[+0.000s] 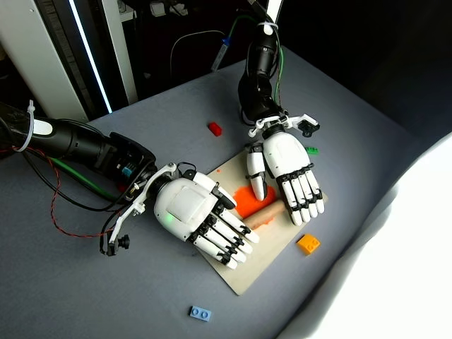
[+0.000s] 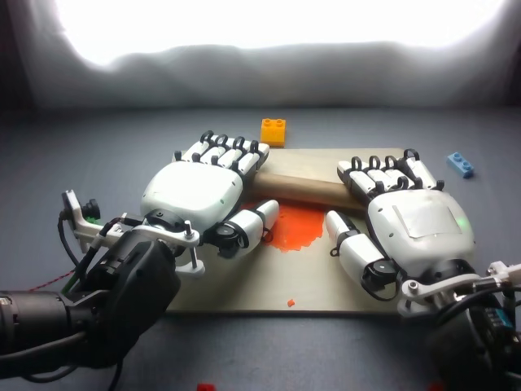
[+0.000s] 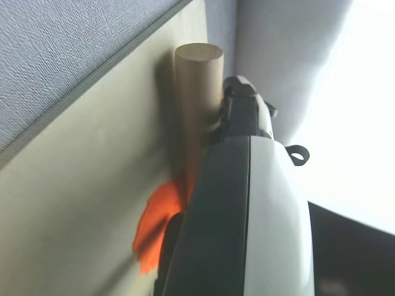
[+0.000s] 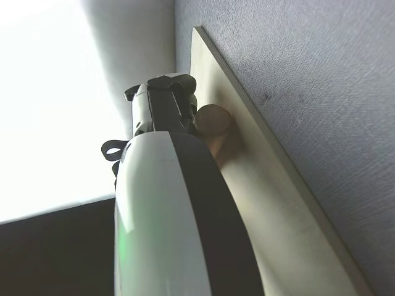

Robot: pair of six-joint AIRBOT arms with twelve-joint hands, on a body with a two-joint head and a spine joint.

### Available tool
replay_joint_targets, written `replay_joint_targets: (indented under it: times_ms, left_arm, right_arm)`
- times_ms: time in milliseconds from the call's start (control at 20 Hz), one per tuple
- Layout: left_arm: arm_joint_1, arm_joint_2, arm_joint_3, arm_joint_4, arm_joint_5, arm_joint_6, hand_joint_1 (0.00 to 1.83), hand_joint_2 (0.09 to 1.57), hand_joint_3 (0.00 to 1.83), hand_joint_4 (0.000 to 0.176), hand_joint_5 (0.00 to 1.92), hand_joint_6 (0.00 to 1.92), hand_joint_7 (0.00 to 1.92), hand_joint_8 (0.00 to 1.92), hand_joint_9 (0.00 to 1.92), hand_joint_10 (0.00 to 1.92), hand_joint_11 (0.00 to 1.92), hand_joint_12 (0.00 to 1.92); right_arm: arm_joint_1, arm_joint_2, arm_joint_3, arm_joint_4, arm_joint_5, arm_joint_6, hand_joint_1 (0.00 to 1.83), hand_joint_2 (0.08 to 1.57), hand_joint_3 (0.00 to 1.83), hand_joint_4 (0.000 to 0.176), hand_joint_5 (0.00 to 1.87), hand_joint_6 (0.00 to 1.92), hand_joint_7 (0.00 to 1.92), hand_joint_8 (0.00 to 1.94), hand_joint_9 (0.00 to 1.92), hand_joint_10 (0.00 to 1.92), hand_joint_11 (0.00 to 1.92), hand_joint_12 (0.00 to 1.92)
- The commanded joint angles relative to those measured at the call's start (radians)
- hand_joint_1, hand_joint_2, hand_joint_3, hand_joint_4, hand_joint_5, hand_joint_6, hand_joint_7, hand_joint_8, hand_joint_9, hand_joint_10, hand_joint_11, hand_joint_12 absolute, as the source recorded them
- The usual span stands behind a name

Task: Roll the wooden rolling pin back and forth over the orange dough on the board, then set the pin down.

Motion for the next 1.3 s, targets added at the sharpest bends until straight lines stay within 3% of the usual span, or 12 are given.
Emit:
replay_joint_targets:
  times_ms: [0, 650, 850, 1050, 1250]
  left_arm:
    - [0.01, 0.008, -0.005, 0.027, -0.059, 0.003, 0.0, 1.57, 0.04, 0.0, 0.15, 0.0, 0.15, 0.0, 0.11, 0.0, 0.0, 0.2]
    - [0.022, 0.062, -0.088, 0.021, -0.067, 0.01, 0.0, 1.57, 0.04, 0.0, 0.16, 0.0, 0.16, 0.0, 0.1, 0.0, 0.0, 0.1]
    - [0.032, 0.07, -0.109, 0.021, -0.093, 0.009, 0.0, 1.57, 0.04, 0.0, 0.14, 0.0, 0.14, 0.0, 0.1, 0.0, 0.0, 0.09]
    - [0.05, 0.072, -0.127, 0.021, -0.134, 0.008, 0.0, 1.57, 0.04, 0.0, 0.18, 0.01, 0.18, 0.0, 0.12, 0.01, 0.0, 0.16]
    - [0.066, 0.072, -0.142, 0.021, -0.16, 0.006, 0.0, 1.57, 0.04, 0.0, 0.16, 0.0, 0.17, 0.0, 0.1, 0.0, 0.0, 0.1]
  right_arm:
    - [-0.004, -0.001, -0.006, -0.053, 0.082, -0.005, 0.0, 1.57, 0.1, 0.0, 0.34, 0.0, 0.38, 0.0, 0.34, 0.0, 0.0, 0.78]
    - [-0.019, -0.005, -0.043, -0.054, 0.112, -0.034, 0.0, 1.57, 0.13, 0.0, 0.35, 0.0, 0.4, 0.01, 0.35, 0.01, 0.0, 0.76]
    - [-0.024, -0.005, -0.051, -0.056, 0.116, -0.039, 0.0, 1.57, 0.11, 0.0, 0.31, 0.0, 0.34, 0.0, 0.3, 0.0, 0.0, 0.66]
    - [-0.027, -0.004, -0.055, -0.067, 0.123, -0.04, 0.0, 1.57, 0.11, 0.0, 0.32, 0.0, 0.36, 0.0, 0.31, 0.0, 0.0, 0.71]
    - [-0.031, -0.004, -0.061, -0.073, 0.126, -0.04, 0.0, 1.57, 0.12, 0.0, 0.3, 0.0, 0.36, 0.0, 0.32, 0.0, 0.0, 0.67]
